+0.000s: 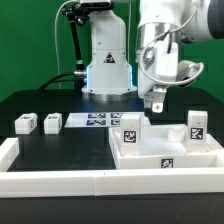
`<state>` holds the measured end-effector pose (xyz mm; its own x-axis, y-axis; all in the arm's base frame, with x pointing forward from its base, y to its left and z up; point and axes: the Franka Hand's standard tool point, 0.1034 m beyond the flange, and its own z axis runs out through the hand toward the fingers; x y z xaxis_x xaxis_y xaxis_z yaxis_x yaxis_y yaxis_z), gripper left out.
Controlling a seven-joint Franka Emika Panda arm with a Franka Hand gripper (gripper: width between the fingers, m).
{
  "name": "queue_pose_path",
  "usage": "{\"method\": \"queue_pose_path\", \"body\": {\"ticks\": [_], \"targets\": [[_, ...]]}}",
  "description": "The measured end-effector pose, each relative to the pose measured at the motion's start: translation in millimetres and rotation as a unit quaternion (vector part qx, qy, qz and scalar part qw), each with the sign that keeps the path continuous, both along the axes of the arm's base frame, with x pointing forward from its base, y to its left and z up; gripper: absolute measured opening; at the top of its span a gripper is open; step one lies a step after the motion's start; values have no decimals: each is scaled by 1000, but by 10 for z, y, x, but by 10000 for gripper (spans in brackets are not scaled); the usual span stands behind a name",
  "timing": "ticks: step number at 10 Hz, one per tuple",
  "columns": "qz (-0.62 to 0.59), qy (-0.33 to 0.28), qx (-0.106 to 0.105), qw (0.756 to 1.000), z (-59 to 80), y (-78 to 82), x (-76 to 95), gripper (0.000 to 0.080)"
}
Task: Assemble square table
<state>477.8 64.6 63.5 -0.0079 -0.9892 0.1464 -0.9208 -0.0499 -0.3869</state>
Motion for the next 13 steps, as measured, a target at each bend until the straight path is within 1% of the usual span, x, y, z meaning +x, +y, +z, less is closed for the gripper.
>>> {"method": "queue_pose_path", "body": {"ticks": [1, 2, 3, 5, 7, 8, 9, 10, 12, 13], "targets": [[0, 0, -1, 1000, -11, 1, 2, 649], [1, 4, -3, 1000, -54, -7, -18, 649], [1, 12, -8, 1000, -132, -35, -61, 649], [-2, 22, -14, 1000, -223, -114, -114, 649], [-3, 22, -14, 1000, -229, -124, -117, 649], [6, 25, -19, 999, -233, -144, -122, 649], [39, 34, -37, 998, -243, -221, -148, 649], [66, 37, -50, 996, -222, -274, -126, 649], [103, 34, -61, 992, -105, -328, -44, 649], [127, 37, -66, 989, -82, -361, -13, 649]]}}
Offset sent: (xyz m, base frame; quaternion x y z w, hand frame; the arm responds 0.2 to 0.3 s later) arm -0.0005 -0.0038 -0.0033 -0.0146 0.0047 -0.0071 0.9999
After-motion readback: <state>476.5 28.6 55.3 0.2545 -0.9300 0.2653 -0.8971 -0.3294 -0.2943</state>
